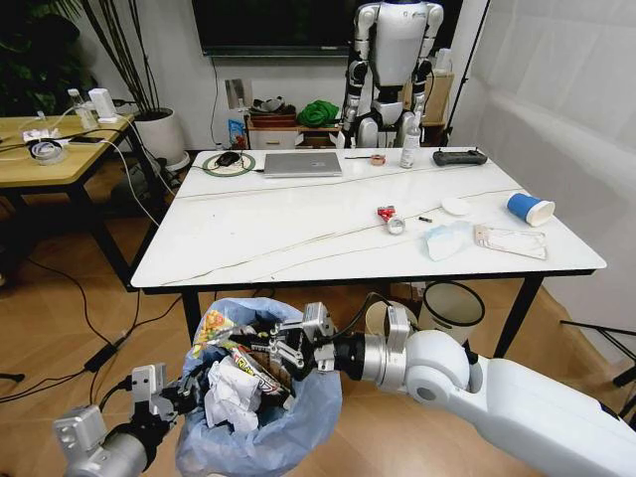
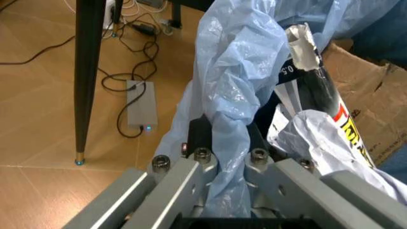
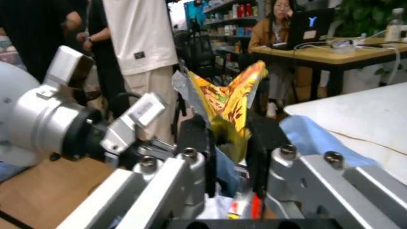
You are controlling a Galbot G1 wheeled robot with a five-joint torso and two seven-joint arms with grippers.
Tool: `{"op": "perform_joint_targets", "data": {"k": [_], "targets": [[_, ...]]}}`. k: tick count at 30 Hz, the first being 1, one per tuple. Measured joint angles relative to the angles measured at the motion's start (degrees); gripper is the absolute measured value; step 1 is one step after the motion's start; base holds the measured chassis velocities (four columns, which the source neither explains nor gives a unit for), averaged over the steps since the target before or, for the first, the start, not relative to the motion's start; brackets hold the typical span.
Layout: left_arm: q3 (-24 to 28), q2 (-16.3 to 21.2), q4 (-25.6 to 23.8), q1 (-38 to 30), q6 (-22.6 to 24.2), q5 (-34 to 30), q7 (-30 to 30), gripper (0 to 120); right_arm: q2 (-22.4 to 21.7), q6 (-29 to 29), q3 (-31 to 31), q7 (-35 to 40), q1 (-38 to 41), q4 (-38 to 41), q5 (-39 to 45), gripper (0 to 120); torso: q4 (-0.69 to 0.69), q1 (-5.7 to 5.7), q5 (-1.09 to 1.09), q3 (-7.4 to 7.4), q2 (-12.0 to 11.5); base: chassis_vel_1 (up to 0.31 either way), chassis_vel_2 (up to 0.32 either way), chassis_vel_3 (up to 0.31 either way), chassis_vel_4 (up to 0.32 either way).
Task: Pick up the trash bin and place the trash from the table into it.
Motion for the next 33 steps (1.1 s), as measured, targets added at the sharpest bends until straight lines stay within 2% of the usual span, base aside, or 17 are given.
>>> {"op": "perform_joint_targets", "data": {"k": [4, 6, 8, 11, 14, 18, 19, 21, 22, 25, 27, 33], "targets": [[0.0, 0.1, 0.1, -0.2, 0.0, -0.4, -0.2, 0, -0.4, 0.5, 2.2, 0.0, -1.8, -1.0, -0.8, 32, 0.00, 0.00, 0.00, 0.00, 0.0, 0.000, 0.000, 0.000, 0.000], [0.0, 0.3, 0.3, -0.4, 0.1, -0.6, -0.3, 0, -0.6, 0.6, 3.7, 0.1, -3.6, -1.1, -1.2, 43, -0.01, 0.00, 0.00, 0.00, 0.0, 0.000, 0.000, 0.000, 0.000], [0.0, 0.4, 0.4, -0.5, 0.1, -0.7, -0.4, 0, -0.7, 0.7, 4.0, 0.1, -4.2, -1.1, -1.4, 47, -0.01, 0.00, 0.00, 0.00, 0.0, 0.000, 0.000, 0.000, 0.000], [0.0, 0.5, 0.4, -0.6, 0.2, -1.0, -0.6, 0, -0.2, 0.8, 5.8, 0.8, -6.1, -0.9, -1.7, 61, -0.01, 0.00, 0.00, 0.00, 0.0, 0.000, 0.000, 0.000, 0.000], [0.0, 0.5, 0.4, -0.6, 0.2, -1.0, -0.6, 0, 0.5, 0.9, 7.4, 2.0, -6.9, -0.9, -1.7, 68, -0.01, 0.00, 0.00, 0.00, 0.0, 0.000, 0.000, 0.000, 0.000], [0.1, 0.4, 0.5, -0.4, 0.2, -1.1, -0.7, 0, 4.2, 0.2, 13.9, 9.4, -6.9, -2.7, -0.8, 86, -0.01, 0.00, 0.00, 0.00, 0.0, 0.000, 0.000, 0.000, 0.000], [0.1, 0.4, 0.5, -0.4, 0.2, -1.1, -0.7, 0, 4.2, 0.2, 13.9, 9.4, -6.9, -2.7, -0.8, 86, -0.01, 0.00, 0.00, 0.00, 0.0, 0.000, 0.000, 0.000, 0.000], [0.1, 0.4, 0.5, -0.3, 0.2, -1.1, -0.7, 0, 5.7, -1.0, 16.6, 13.6, -6.2, -4.2, 0.0, 93, 0.00, 0.00, -0.01, 0.00, 0.0, 0.000, 0.000, 0.000, 0.000], [0.1, 0.3, 0.5, -0.2, 0.2, -1.1, -0.7, 0, 7.0, -2.2, 19.2, 18.7, -5.5, -6.4, 0.2, 98, 0.00, 0.00, 0.00, 0.00, 0.0, 0.000, 0.000, 0.000, 0.000], [0.0, 0.3, 0.5, -0.1, 0.2, -1.1, -0.7, 0, 8.9, -5.3, 23.3, 24.8, -4.3, -11.2, 0.0, 100, 0.00, 0.00, 0.00, 0.01, 0.0, 0.000, 0.000, 0.000, 0.000], [-0.1, 0.3, 0.5, 0.0, 0.2, -1.1, -0.7, 0, 9.2, -5.9, 24.1, 25.6, -4.1, -12.3, -0.1, 100, -0.01, 0.00, 0.00, 0.01, 0.0, 0.000, 0.000, 0.000, 0.000], [0.0, 0.3, 0.3, 0.0, 0.2, -1.1, -0.7, 0, 13.8, -14.7, 29.2, 30.6, -0.4, -26.1, -6.3, 100, -0.01, 0.01, -0.01, 0.01, 0.0, 0.000, 0.000, 0.000, 0.000]]}}
